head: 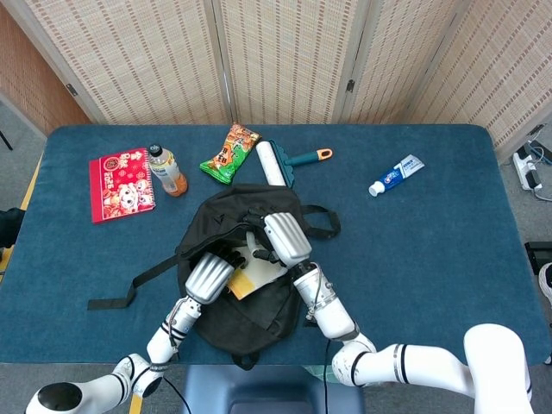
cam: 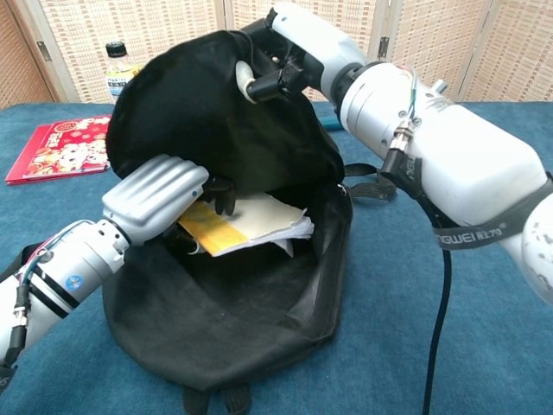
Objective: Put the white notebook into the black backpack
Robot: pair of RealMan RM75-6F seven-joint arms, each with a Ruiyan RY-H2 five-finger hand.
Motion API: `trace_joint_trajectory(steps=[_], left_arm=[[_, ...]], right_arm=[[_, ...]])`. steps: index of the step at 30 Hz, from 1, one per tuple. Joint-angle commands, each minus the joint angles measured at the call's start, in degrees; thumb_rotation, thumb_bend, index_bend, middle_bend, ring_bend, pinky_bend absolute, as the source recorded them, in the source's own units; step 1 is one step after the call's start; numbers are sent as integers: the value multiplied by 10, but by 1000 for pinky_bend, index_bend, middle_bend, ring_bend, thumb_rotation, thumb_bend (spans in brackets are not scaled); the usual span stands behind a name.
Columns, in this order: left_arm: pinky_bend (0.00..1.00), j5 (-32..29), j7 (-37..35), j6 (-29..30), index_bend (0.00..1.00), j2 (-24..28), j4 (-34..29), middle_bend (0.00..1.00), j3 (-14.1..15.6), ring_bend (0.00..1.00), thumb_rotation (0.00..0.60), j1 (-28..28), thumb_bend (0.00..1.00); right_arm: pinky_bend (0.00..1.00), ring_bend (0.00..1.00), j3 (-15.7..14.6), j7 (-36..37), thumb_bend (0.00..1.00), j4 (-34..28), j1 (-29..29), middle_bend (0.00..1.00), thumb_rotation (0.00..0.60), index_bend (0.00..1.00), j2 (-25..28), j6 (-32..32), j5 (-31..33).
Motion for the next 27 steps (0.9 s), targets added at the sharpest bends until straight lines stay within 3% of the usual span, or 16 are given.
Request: trace_joint_trajectory(steps=[1, 6, 20, 27], left_arm=[[281, -1, 10, 12, 356, 6, -22, 416, 3, 409, 600, 10, 82], [282, 2, 13, 29, 270, 16, -52, 378, 7, 391, 600, 23, 49], [287, 10, 40, 85, 240, 79, -165, 368, 30, 374, 600, 85, 7], [302, -2, 69, 64, 205, 52, -169, 326, 15, 329, 600, 83, 1]], right_arm=[[283, 312, 2, -1, 678, 4, 0, 380, 600, 616, 0, -1, 1], [280, 311, 7, 1, 679, 9, 0, 378, 600, 614, 2, -1, 3], [275, 306, 1, 1, 679, 6, -9, 376, 600, 611, 14, -3, 2], [275, 306, -2, 3, 679, -2, -10, 376, 600, 610, 15, -2, -1]])
